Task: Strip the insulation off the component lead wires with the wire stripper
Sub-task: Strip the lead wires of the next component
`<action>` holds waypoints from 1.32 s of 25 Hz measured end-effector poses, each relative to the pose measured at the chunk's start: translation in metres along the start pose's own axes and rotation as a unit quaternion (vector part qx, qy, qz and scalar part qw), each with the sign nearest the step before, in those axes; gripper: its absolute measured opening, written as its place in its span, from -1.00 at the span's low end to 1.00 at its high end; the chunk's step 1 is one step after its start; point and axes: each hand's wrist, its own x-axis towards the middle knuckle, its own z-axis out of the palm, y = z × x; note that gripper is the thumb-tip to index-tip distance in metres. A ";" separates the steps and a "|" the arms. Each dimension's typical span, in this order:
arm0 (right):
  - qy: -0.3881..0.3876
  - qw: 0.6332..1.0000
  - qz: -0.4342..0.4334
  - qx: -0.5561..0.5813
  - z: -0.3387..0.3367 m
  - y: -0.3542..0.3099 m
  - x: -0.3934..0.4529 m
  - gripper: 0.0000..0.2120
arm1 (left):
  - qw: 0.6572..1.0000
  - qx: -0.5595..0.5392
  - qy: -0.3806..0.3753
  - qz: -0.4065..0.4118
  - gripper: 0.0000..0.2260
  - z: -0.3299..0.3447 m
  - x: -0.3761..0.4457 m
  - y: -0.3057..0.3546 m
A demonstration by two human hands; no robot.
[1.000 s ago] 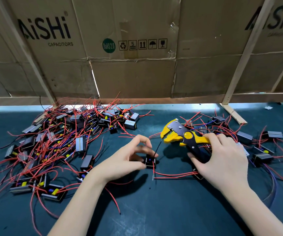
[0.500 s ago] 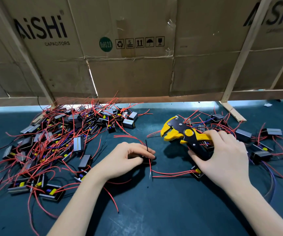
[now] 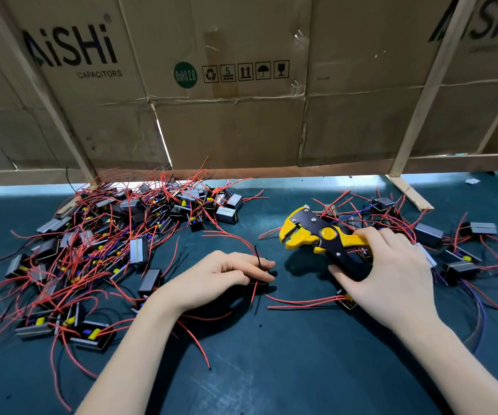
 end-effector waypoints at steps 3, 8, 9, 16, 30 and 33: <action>-0.001 1.000 -0.001 0.004 0.000 0.000 0.000 -0.50 | 1.000 0.017 0.018 0.018 -0.76 0.002 0.000 0.001; -0.005 1.000 -0.002 0.015 0.000 0.000 0.000 -0.50 | 0.993 0.020 0.108 0.038 -0.90 0.013 0.006 0.001; -0.007 1.000 -0.005 0.017 -0.001 0.000 0.000 -0.50 | 0.990 0.020 0.135 0.029 -0.90 0.017 0.009 0.004; -0.025 0.999 -0.043 0.019 -0.002 -0.006 -0.002 -0.51 | 0.981 0.047 0.189 -0.021 -0.68 0.029 0.016 0.012; 0.005 1.000 -0.005 0.019 -0.008 -0.014 -0.005 -0.67 | 0.978 0.050 0.199 -0.027 -0.67 0.031 0.016 0.014; 0.021 1.000 0.010 0.004 -0.006 -0.012 -0.004 -0.62 | 0.979 0.066 0.194 -0.006 -0.78 0.029 0.014 0.012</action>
